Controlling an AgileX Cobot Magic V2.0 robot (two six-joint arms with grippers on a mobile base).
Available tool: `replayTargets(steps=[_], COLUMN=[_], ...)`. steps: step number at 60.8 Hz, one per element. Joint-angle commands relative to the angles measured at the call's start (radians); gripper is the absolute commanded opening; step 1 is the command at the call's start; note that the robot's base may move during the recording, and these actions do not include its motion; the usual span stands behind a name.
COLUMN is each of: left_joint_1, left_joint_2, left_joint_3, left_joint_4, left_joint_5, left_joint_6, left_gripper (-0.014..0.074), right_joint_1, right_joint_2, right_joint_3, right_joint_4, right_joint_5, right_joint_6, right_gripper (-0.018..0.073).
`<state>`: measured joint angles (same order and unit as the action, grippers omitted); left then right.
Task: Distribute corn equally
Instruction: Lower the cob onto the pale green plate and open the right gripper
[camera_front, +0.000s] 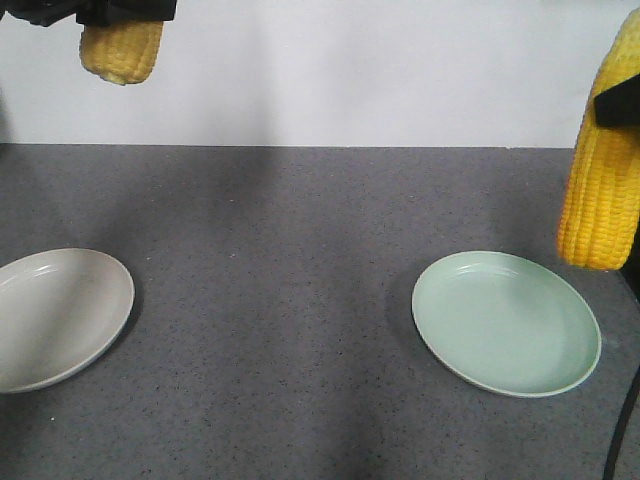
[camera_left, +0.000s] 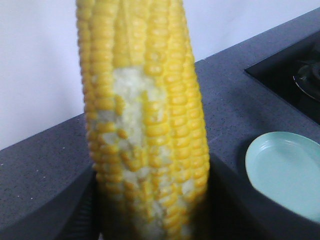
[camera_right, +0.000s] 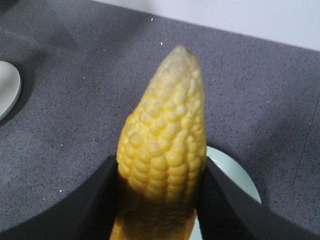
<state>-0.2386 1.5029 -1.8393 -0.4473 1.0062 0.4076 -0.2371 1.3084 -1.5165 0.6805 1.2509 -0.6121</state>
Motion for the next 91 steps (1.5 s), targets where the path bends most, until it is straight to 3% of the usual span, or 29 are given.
replayTargets(steps=[1, 25, 40, 62, 91], left_joint_1=[-0.002, -0.002, -0.002, -0.002, -0.002], left_joint_2=[-0.037, -0.037, -0.037, -0.037, -0.032], left_joint_3=[-0.03, -0.03, -0.03, -0.03, -0.03], left_joint_4=[-0.033, -0.033, -0.033, -0.033, -0.033], left_joint_5=[-0.06, -0.06, -0.06, -0.061, -0.065], left_joint_6=[-0.007, -0.007, -0.007, -0.007, -0.007], left_gripper=[0.0129, 0.0129, 0.0129, 0.0129, 0.0129], right_joint_1=[-0.004, -0.002, 0.062, 0.17, 0.172], right_joint_2=[0.035, 0.279, 0.355, 0.369, 0.395], right_joint_3=[-0.022, -0.022, -0.022, -0.022, -0.022], right_joint_4=[0.034, 0.018, -0.144, -0.232, -0.242], right_joint_5=[0.008, 0.035, 0.035, 0.036, 0.036], right_joint_6=[0.026, 0.151, 0.247, 0.273, 0.284], right_gripper=[0.0245, 0.0245, 0.0245, 0.0245, 0.0245])
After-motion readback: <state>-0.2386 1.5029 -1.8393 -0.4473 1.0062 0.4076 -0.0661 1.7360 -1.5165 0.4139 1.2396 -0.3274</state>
